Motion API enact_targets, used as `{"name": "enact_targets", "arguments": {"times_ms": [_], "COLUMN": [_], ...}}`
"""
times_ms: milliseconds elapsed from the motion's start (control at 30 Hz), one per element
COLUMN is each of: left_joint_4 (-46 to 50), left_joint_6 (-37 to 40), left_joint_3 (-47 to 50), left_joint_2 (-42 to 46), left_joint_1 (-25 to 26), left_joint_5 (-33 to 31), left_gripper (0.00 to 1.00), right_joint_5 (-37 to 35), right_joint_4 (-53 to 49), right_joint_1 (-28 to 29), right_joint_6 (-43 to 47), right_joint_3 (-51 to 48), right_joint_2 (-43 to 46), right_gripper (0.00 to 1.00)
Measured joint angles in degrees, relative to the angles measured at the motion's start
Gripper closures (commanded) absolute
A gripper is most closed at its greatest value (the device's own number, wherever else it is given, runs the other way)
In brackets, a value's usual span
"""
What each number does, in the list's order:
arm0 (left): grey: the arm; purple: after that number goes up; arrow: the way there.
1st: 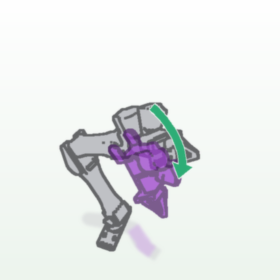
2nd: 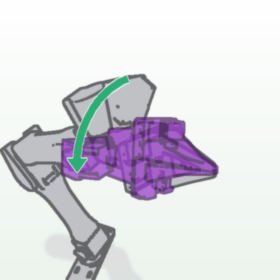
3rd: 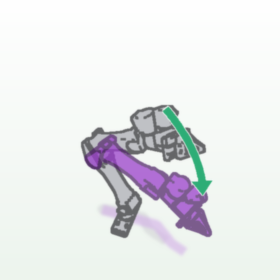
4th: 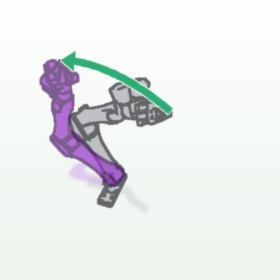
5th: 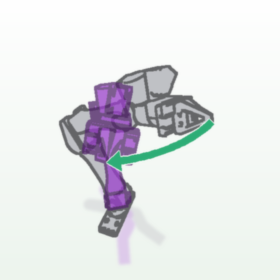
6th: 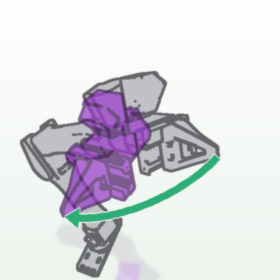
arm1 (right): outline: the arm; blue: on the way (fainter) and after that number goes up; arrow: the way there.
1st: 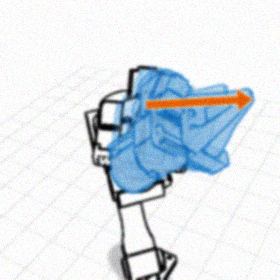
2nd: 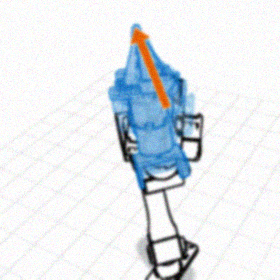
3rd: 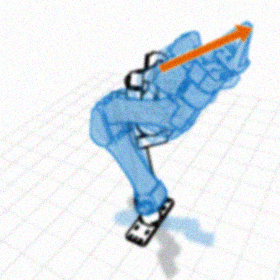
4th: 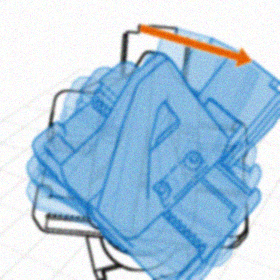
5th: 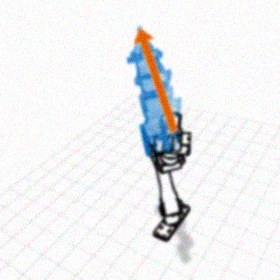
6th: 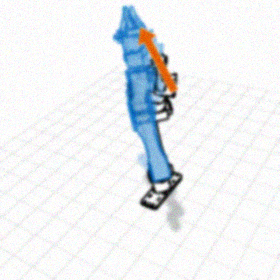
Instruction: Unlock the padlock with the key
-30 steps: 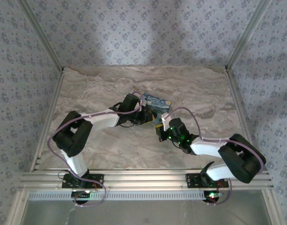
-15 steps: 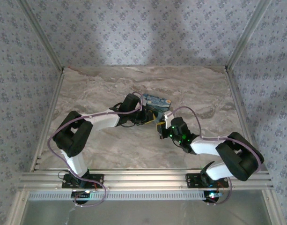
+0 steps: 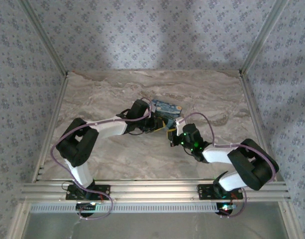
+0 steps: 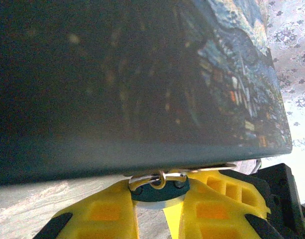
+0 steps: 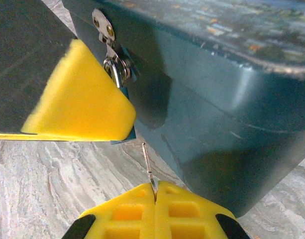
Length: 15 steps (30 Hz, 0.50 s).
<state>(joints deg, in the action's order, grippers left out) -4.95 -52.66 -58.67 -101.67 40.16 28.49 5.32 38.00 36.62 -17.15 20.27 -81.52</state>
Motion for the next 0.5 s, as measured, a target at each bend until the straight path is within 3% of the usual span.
{"name": "enact_targets", "arguments": {"times_ms": [500], "left_joint_4": [0.0], "left_joint_6": [0.0], "left_joint_3": [0.0], "left_joint_2": [0.0], "left_joint_1": [0.0], "left_joint_5": [0.0], "left_gripper": [0.86], "right_joint_5": [1.6], "right_joint_4": [1.7], "right_joint_1": [-0.1], "right_joint_6": [0.0], "right_joint_3": [0.0], "right_joint_2": [-0.7], "right_gripper": [1.0]}}
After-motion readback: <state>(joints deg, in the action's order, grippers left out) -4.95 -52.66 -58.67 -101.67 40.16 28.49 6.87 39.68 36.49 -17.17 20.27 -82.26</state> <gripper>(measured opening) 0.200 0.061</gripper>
